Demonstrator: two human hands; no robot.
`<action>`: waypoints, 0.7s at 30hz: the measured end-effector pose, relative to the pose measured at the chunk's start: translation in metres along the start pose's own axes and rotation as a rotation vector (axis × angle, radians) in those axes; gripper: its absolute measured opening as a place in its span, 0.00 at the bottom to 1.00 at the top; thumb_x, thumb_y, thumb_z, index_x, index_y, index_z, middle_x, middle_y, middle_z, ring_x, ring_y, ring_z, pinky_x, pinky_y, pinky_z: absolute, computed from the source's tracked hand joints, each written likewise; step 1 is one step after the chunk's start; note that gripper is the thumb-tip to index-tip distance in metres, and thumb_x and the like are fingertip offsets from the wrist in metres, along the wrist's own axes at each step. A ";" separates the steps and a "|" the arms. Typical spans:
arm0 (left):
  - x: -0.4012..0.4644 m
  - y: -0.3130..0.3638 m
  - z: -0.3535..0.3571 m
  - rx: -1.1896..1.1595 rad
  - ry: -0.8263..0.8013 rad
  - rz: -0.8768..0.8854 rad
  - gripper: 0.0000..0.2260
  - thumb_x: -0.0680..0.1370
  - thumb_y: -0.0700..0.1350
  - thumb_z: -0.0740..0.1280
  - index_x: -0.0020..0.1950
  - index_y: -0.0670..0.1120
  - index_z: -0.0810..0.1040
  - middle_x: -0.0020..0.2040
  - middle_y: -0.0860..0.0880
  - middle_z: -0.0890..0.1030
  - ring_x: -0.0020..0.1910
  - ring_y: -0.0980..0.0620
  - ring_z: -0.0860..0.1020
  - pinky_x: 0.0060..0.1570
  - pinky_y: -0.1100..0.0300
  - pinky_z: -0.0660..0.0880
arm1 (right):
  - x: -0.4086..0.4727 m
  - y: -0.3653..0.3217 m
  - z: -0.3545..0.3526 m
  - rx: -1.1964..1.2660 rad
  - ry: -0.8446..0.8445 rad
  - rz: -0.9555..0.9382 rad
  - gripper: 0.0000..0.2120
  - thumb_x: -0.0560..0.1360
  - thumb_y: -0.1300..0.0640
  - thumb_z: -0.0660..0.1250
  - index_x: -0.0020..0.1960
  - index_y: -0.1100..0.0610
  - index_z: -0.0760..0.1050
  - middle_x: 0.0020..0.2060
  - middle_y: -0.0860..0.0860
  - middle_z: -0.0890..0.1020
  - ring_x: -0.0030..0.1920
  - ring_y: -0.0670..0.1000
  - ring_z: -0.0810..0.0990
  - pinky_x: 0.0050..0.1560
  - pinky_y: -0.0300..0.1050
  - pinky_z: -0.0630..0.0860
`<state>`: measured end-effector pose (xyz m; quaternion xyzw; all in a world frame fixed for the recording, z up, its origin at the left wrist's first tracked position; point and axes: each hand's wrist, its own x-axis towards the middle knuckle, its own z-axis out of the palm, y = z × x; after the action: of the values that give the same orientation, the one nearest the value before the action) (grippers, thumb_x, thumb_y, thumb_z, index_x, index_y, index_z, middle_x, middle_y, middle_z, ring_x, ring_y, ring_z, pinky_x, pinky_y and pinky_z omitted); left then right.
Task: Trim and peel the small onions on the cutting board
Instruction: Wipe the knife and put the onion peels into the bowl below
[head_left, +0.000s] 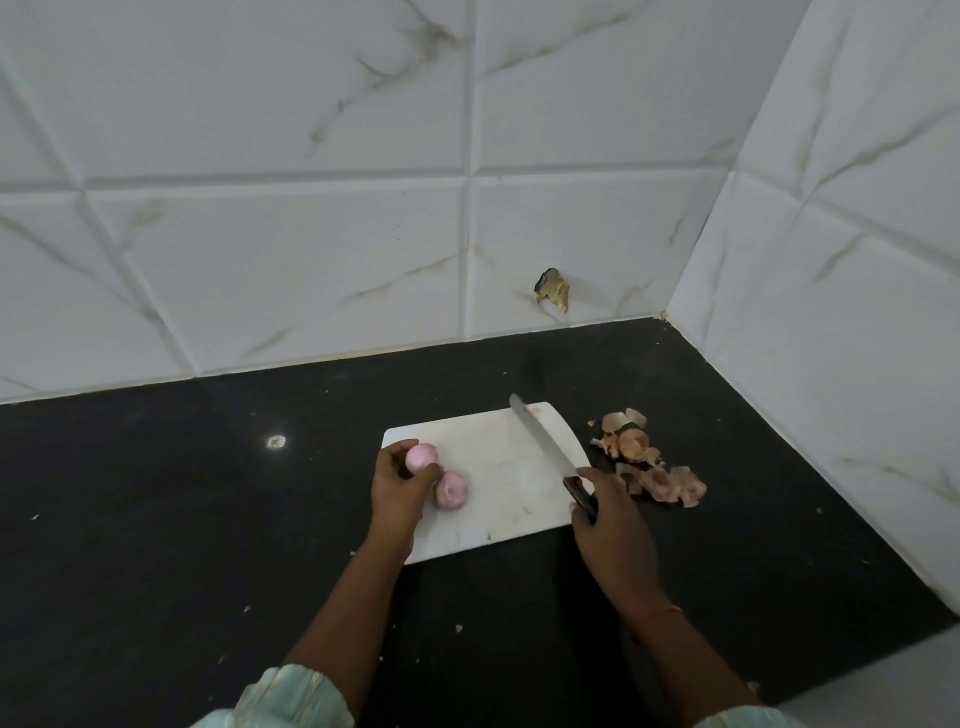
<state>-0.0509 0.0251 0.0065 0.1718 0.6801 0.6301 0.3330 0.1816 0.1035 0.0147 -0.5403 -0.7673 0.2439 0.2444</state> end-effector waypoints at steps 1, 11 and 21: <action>0.001 0.002 -0.001 0.005 -0.004 -0.005 0.16 0.74 0.39 0.71 0.59 0.52 0.75 0.55 0.49 0.78 0.50 0.49 0.78 0.36 0.57 0.73 | -0.001 -0.001 0.003 -0.035 -0.013 0.003 0.21 0.75 0.59 0.66 0.67 0.48 0.70 0.59 0.48 0.75 0.59 0.50 0.76 0.55 0.48 0.77; 0.016 0.026 0.006 0.320 -0.090 0.058 0.14 0.73 0.47 0.74 0.56 0.56 0.77 0.54 0.54 0.79 0.51 0.53 0.78 0.32 0.60 0.73 | 0.001 -0.004 0.011 -0.090 -0.099 0.019 0.22 0.76 0.59 0.66 0.67 0.48 0.69 0.61 0.49 0.73 0.62 0.50 0.73 0.58 0.47 0.75; 0.016 0.038 0.015 0.451 0.008 0.292 0.16 0.76 0.55 0.71 0.62 0.53 0.79 0.60 0.54 0.79 0.57 0.52 0.77 0.55 0.54 0.77 | 0.000 -0.022 0.012 0.197 -0.007 0.077 0.20 0.76 0.59 0.65 0.67 0.49 0.70 0.53 0.48 0.73 0.48 0.46 0.75 0.46 0.40 0.73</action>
<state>-0.0596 0.0529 0.0400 0.3354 0.7728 0.5045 0.1893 0.1586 0.0952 0.0198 -0.5418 -0.7193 0.3291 0.2843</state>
